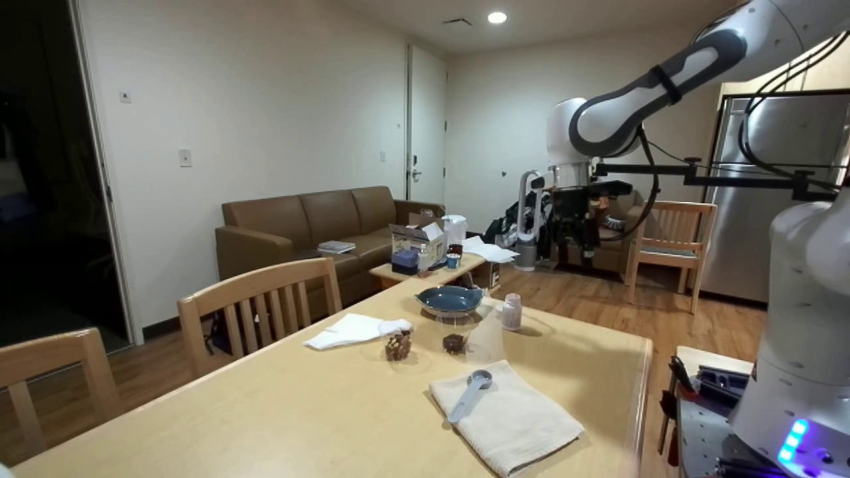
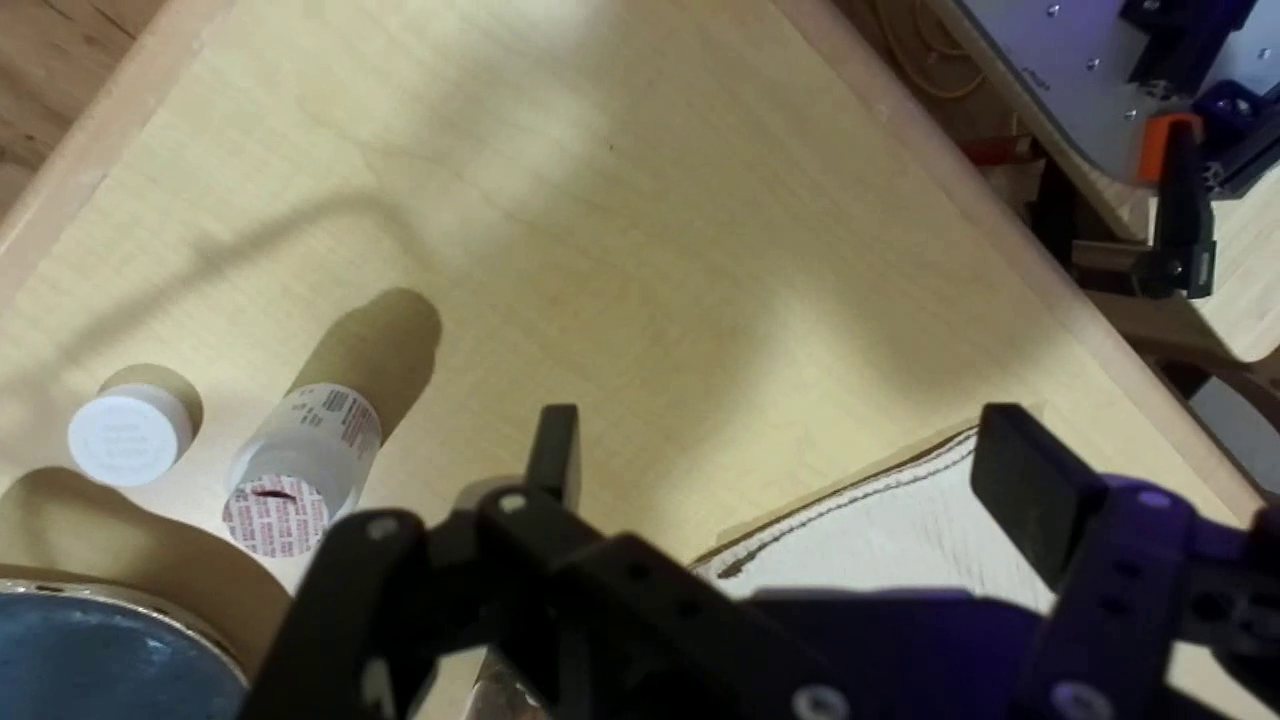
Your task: Pick up the cup and pour some of its contents in the other cup
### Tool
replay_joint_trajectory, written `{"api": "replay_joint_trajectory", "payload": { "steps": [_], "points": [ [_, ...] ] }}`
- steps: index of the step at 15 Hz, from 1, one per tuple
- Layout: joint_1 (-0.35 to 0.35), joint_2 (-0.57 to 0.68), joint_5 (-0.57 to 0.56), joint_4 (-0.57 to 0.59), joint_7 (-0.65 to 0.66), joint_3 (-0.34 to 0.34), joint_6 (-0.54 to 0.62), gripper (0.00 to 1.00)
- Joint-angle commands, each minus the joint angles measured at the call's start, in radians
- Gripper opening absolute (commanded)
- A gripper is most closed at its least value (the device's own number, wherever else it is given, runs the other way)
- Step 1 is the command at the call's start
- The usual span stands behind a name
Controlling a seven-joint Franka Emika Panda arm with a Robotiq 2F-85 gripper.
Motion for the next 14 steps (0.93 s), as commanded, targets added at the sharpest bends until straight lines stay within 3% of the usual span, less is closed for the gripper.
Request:
{"api": "replay_joint_trajectory", "payload": {
  "steps": [1,2,3,8,14],
  "points": [
    [-0.045,0.013,0.019,0.006,-0.015,0.043,-0.002,1.00],
    [-0.045,0.018,0.019,0.008,-0.015,0.044,-0.002,1.00],
    [-0.051,0.005,0.033,-0.012,0.037,0.050,0.088,1.00],
    [-0.041,0.052,0.097,-0.066,0.037,0.069,0.371,1.00],
    [0.001,0.196,0.110,-0.068,0.020,0.130,0.539,1.00]
  ]
}}
